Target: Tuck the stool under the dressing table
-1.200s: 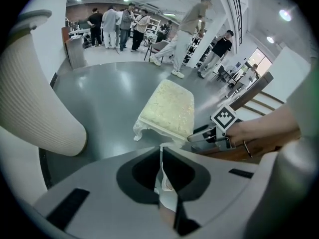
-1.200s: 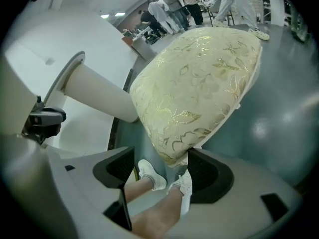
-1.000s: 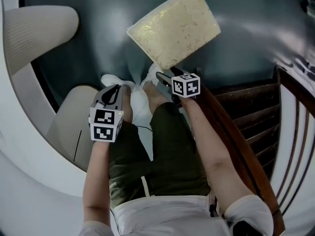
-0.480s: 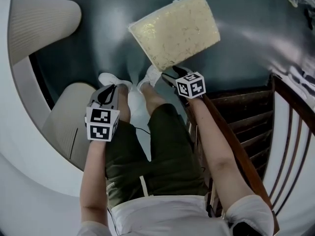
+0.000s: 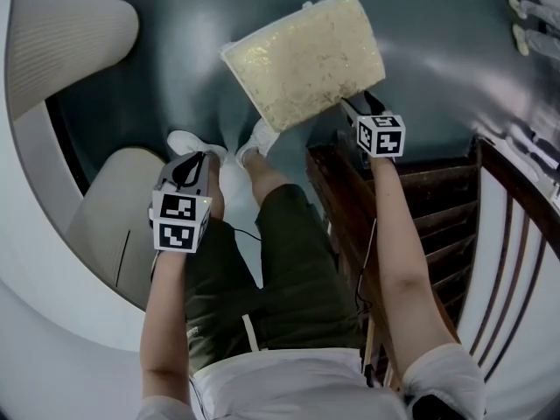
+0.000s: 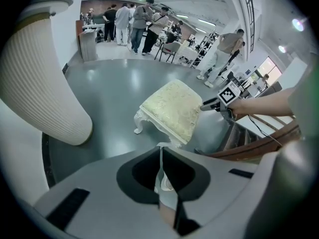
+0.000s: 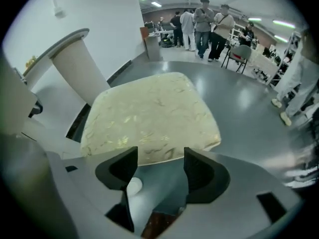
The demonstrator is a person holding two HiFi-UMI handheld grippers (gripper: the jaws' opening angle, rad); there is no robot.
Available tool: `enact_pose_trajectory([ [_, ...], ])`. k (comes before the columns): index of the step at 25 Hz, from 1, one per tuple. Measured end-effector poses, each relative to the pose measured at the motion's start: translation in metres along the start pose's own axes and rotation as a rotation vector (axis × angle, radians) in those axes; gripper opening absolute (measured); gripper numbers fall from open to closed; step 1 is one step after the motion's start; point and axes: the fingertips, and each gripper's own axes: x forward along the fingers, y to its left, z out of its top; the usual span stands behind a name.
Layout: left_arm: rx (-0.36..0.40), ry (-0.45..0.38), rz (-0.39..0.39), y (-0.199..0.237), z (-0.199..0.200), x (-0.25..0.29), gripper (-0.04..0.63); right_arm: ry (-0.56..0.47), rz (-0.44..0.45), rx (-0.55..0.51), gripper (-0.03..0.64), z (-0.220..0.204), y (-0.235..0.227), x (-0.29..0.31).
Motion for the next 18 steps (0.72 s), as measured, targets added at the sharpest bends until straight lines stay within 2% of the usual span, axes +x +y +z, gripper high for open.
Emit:
enact_pose_trajectory([
  [4,-0.004,0.014,0.007,0.001,0.001,0.001,0.011,-0.044,-0.107,0.037,0.308,0.019,-0.057,-0.004],
  [8,-0.008,0.016,0.017,0.004,0.001,0.003,0.011,-0.112,-0.102,0.142,0.344,0.040,-0.089,0.000],
  [12,-0.018,0.015,0.023,0.002,0.001,0.006,0.011,-0.126,-0.037,0.206,0.382,0.047,-0.101,0.010],
  [18,-0.019,0.024,0.015,-0.005,-0.003,0.009,0.011,-0.144,0.153,0.300,0.335,0.042,-0.094,0.016],
])
